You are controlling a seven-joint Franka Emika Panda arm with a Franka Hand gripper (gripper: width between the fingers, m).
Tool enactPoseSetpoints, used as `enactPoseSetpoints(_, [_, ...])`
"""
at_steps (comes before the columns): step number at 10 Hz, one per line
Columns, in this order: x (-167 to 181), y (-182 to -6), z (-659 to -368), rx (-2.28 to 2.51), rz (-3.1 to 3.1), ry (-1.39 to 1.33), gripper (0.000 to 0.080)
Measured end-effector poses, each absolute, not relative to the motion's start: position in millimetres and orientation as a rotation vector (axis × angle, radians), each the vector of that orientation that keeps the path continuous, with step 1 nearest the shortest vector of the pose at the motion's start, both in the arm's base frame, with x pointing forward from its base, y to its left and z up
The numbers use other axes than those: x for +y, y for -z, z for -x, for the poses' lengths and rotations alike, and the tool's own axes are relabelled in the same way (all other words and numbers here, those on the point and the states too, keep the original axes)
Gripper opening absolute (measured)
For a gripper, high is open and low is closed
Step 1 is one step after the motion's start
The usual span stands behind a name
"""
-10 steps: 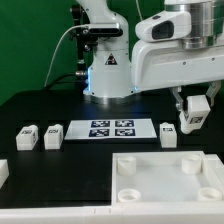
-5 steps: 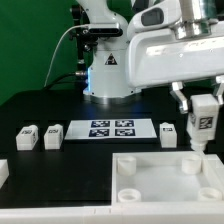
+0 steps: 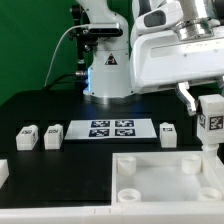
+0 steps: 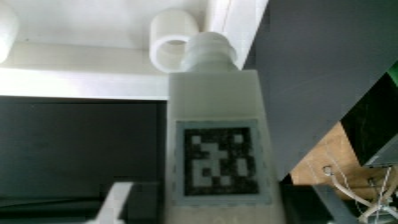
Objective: Assemble one leg
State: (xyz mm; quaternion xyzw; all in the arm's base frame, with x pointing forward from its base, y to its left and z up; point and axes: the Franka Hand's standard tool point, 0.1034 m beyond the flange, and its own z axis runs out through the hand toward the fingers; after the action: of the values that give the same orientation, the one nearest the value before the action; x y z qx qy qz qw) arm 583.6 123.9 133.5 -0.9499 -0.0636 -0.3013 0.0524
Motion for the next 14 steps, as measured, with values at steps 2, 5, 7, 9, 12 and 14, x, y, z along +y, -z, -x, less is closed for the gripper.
enactPoseSetpoints(2, [108,-140.4,-609,-0.243,2.924,0.901,0.0291])
enactPoseSetpoints(5, [105,-127.1,-629,-0.232,2.921,0.915,0.0291])
enactPoseSetpoints(7, [109,-113.0,-633,-0.233,2.922,0.900,0.0291])
enactPoseSetpoints(9, [111,-105.5,-636,-0.231,2.921,0.892,0.0291])
enactPoseSetpoints(12, [116,-95.6,-630,-0.241,2.914,0.906,0.0291])
enactPoseSetpoints(14, [117,-95.4,-631,-0.243,2.904,0.937,0.0291])
